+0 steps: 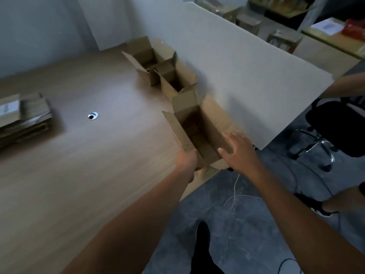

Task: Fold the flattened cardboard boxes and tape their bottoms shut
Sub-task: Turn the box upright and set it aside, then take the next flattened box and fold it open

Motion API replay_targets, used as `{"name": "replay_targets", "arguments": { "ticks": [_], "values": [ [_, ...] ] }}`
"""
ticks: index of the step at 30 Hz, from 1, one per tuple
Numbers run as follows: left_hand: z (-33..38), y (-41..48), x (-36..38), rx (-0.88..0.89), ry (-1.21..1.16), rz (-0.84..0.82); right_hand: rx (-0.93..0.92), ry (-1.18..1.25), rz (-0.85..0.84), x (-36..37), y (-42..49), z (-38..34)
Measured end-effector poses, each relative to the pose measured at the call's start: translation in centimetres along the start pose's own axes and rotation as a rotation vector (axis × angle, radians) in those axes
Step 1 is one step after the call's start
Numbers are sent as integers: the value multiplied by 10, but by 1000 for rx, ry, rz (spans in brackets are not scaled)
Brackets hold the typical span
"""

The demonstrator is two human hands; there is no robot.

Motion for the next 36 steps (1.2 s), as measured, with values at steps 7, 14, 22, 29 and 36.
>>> {"name": "replay_targets", "arguments": {
  "ticks": [7, 14, 22, 29, 36],
  "values": [
    [32, 7, 81, 66, 48, -13, -51, -20, -66, -31, 62, 54],
    [103, 20, -8, 585, 553, 288, -307, 25, -88, -24, 103, -41],
    [158, 41, -207, 726, 1005, 651, -592, 72, -121, 48, 111, -269],
    [168, 90, -452, 493, 920, 901, -769, 96, -271, 159, 97, -478],
    [190, 237, -657, 350, 720, 937, -633, 228, -408, 301, 139, -648]
  ]
}}
Point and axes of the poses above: each hand's wrist, its own y-axis towards the middle knuckle, its own x-axis out of the palm, z = x × y, the point moved 7 cm from there along y, towards the middle knuckle, and after that the axes turned 13 degrees about z, right-handed, at the moved point
